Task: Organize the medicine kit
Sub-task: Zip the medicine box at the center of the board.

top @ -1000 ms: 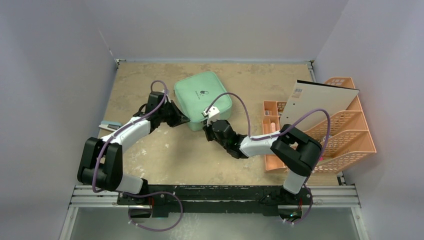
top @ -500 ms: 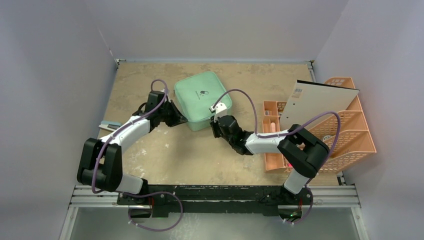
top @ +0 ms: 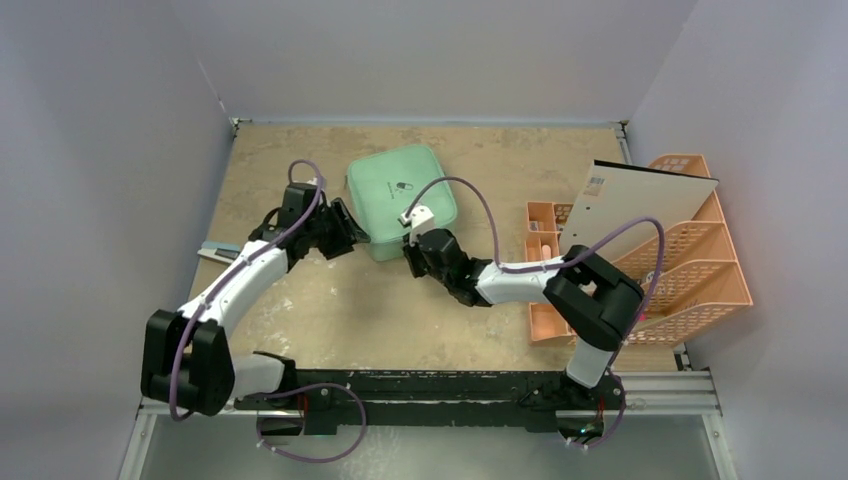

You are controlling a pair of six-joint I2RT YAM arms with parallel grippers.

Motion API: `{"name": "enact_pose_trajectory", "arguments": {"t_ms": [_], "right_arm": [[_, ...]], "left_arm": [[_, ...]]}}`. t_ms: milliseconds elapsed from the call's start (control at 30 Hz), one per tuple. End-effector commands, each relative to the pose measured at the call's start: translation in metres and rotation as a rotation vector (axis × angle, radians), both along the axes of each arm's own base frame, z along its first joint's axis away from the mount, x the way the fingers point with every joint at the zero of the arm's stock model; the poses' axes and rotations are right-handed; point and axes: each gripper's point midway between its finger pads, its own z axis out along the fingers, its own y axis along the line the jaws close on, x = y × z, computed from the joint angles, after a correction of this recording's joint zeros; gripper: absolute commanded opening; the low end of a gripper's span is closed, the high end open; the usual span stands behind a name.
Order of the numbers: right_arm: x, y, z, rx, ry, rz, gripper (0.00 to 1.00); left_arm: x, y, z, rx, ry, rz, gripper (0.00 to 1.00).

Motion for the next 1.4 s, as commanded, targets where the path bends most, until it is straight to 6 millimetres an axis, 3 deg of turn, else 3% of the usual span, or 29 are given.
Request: {"name": "enact_pose_trajectory", "arguments": {"t_ms": [0,267,500,733,1033,1167,1367], "right_arm": [[-0.018,0.056,0.027,0.082,-0.004,0.120,0.00],[-0.044,0.119,0.037,0.147,0.050,0.226,0.00],[-0.056,0.142,0.036,0.157,0.068,0.253,0.00],[-0.053,0.133,0.029,0.124,0.067,0.219,0.00],[-0.059,0.112,0.020,0.059,0.059,0.222,0.00],[-0.066,0.094,0.006,0.006,0.067,0.239,0.00],[-0.073,0.064,-0.001,-0.049,0.059,0.222,0.00]], "left_arm": [[0.004,0.005,0.031,-0.063,-0.062,0.045,0.49],[0.005,0.055,0.033,-0.184,-0.061,0.171,0.53],[-0.004,0.047,0.014,-0.240,-0.017,0.163,0.55],[-0.003,0.058,-0.016,-0.185,0.057,0.231,0.51],[0.004,0.078,-0.045,-0.064,0.083,0.288,0.30],[0.000,0.087,-0.062,-0.009,0.143,0.314,0.28],[0.003,0.093,-0.064,0.021,0.136,0.334,0.24]]}}
